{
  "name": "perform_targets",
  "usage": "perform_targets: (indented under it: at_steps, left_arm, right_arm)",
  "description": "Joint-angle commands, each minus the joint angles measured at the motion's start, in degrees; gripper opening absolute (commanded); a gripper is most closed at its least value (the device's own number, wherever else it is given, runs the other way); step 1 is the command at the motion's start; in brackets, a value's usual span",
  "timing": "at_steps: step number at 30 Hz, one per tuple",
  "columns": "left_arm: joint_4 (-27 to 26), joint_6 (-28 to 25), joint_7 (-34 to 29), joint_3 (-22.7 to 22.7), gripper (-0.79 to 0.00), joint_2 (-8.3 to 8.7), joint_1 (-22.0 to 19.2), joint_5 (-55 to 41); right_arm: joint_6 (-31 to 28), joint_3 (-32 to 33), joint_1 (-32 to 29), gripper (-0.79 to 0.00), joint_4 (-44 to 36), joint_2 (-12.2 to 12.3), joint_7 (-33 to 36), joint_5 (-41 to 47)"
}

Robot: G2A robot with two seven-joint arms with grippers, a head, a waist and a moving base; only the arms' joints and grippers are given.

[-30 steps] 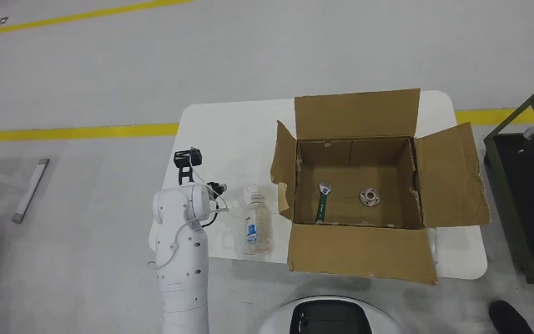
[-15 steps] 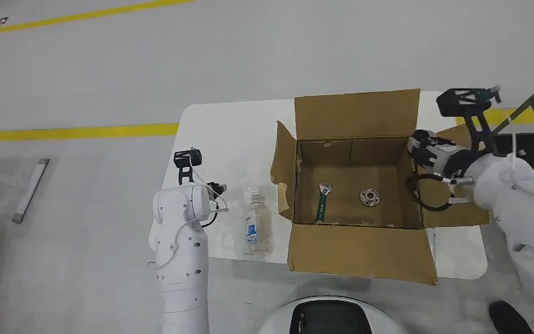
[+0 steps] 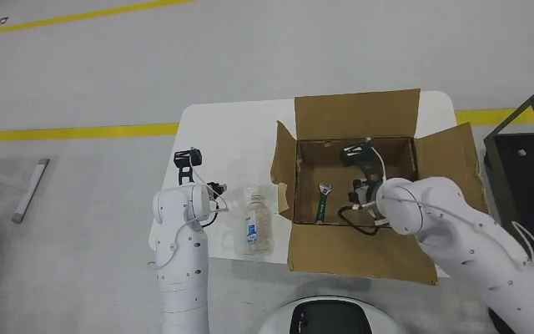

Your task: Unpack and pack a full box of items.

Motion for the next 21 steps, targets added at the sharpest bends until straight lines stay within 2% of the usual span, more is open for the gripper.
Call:
perform_targets:
  at_steps: [1, 10, 14, 19, 21]
  left_arm:
    - [0.0, 0.0, 0.0, 0.0, 0.0, 0.0, 0.0, 0.0]
    - [0.0, 0.0, 0.0, 0.0, 0.0, 0.0, 0.0, 0.0]
    - [0.0, 0.0, 0.0, 0.0, 0.0, 0.0, 0.0, 0.0]
    - [0.0, 0.0, 0.0, 0.0, 0.0, 0.0, 0.0, 0.0]
    - [0.0, 0.0, 0.0, 0.0, 0.0, 0.0, 0.0, 0.0]
  right_arm:
    - [1.15, -0.32, 0.45, -0.785, 0.96, -0.36, -0.63, 0.79]
    - [1.54, -0.04, 0.56, -0.785, 1.1, -0.47, -1.03, 1.51]
    - [-1.07, -0.36, -0.01, -0.785, 1.16, -0.42, -2.7, -0.89]
    - [3.35, -4.19, 2.07, -0.785, 3.28, -1.79, -2.84, -3.58]
    - [4.27, -6.02, 3.53, -0.785, 6.54, -2.8, -3.74, -3.52]
